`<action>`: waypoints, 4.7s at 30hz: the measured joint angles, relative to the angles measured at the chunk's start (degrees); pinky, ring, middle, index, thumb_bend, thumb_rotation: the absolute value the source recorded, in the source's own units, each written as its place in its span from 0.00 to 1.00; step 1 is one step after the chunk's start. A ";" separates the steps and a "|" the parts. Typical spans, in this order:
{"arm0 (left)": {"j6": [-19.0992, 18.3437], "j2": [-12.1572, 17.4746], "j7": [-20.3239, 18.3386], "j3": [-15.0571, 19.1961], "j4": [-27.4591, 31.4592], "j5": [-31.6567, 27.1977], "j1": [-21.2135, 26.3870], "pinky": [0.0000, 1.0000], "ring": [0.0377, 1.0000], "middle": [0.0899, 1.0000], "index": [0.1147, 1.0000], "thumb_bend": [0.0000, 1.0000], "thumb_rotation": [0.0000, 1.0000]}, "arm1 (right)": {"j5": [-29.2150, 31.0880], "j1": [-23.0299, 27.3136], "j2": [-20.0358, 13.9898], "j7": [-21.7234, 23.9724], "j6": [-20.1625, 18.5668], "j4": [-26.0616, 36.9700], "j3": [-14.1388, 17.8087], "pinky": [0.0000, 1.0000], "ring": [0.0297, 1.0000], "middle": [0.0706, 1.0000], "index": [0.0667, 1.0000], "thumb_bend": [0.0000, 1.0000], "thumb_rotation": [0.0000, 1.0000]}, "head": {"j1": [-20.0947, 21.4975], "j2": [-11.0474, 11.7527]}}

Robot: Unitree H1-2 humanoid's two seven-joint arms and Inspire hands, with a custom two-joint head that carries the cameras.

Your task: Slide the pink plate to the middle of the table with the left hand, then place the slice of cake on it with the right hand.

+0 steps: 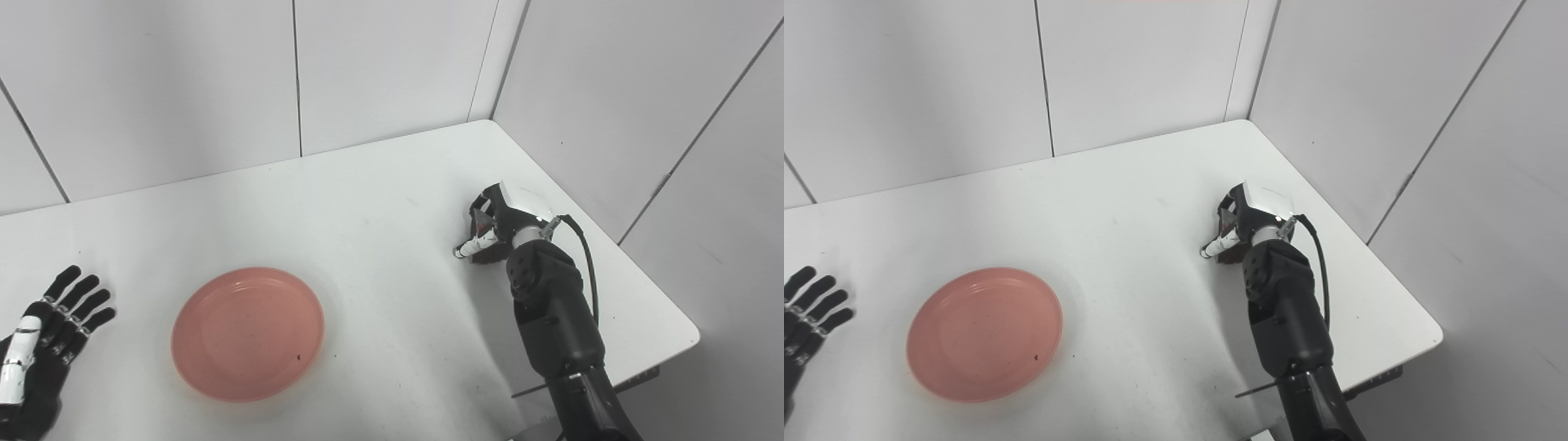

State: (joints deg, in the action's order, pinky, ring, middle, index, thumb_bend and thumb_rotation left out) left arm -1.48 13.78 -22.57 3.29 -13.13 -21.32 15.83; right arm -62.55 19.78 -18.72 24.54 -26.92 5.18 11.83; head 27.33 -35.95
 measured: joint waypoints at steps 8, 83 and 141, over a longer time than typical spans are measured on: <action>-0.57 -0.83 1.59 -1.44 2.04 1.11 -0.84 0.83 0.86 0.88 0.87 0.46 0.88 | 2.82 1.76 -0.52 1.34 -0.09 8.36 -2.79 0.27 0.34 0.36 0.49 0.52 0.00 | -4.12 -0.09; -8.53 -8.08 7.79 -5.70 9.77 9.75 -1.80 0.87 0.90 0.91 0.89 0.42 0.96 | 22.24 1.60 -13.09 8.34 3.23 23.72 -16.38 0.76 0.92 1.00 1.00 1.00 0.42 | -9.41 -2.02; -7.55 -6.25 5.90 -5.15 9.88 9.15 -2.30 0.88 0.90 0.91 0.90 0.43 0.95 | 27.61 0.78 -19.74 10.05 5.06 3.96 -19.14 0.41 0.39 0.48 0.46 0.52 0.00 | -10.28 -3.52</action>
State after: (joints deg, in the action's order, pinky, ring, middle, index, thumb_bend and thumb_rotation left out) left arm -9.04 7.53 -16.67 -1.86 -3.25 -12.17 13.52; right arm -34.95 20.56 -38.46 34.59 -21.86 9.14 -7.31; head 17.05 -39.46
